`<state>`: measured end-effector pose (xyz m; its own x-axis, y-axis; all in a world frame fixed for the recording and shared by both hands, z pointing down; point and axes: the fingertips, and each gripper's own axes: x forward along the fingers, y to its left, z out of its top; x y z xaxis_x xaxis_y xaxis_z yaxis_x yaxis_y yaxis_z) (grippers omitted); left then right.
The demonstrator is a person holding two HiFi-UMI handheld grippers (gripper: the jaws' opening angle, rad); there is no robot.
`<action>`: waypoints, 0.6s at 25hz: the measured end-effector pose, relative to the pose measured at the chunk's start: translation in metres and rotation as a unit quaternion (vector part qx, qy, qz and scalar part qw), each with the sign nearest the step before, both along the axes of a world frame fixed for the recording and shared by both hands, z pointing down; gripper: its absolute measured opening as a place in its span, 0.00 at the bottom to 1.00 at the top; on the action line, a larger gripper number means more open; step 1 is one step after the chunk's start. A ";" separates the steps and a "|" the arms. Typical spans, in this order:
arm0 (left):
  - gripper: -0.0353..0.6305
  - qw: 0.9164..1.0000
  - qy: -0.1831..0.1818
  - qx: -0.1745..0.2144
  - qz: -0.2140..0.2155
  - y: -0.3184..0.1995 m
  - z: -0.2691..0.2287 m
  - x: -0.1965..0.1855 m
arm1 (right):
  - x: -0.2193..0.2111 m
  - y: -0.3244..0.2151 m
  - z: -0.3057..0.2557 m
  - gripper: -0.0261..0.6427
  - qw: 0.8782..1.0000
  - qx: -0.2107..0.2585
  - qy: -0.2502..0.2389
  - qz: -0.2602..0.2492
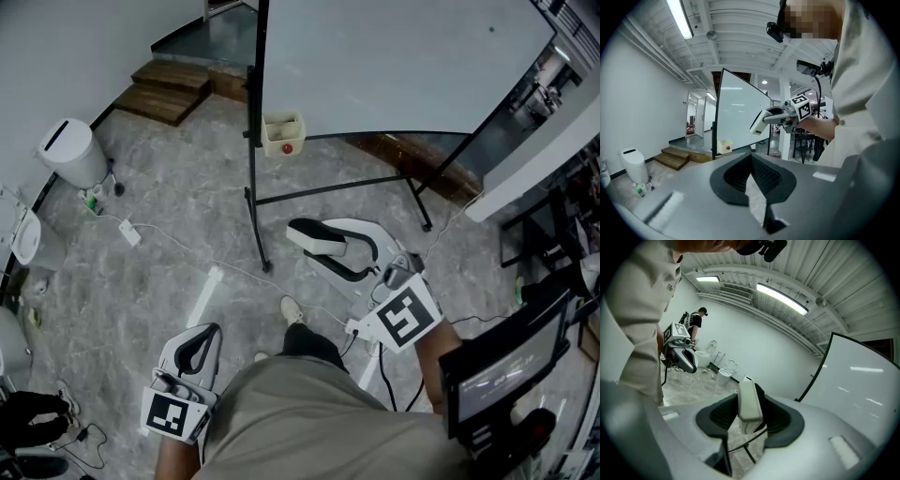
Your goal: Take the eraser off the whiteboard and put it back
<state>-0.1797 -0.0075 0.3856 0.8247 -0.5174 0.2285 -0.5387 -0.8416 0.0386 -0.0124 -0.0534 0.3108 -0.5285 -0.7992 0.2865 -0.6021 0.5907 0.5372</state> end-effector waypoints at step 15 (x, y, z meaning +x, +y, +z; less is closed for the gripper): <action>0.06 1.000 -0.005 -0.006 -0.030 -0.093 -0.012 0.072 | 0.085 -0.125 0.011 0.29 0.999 -0.011 -0.005 -0.030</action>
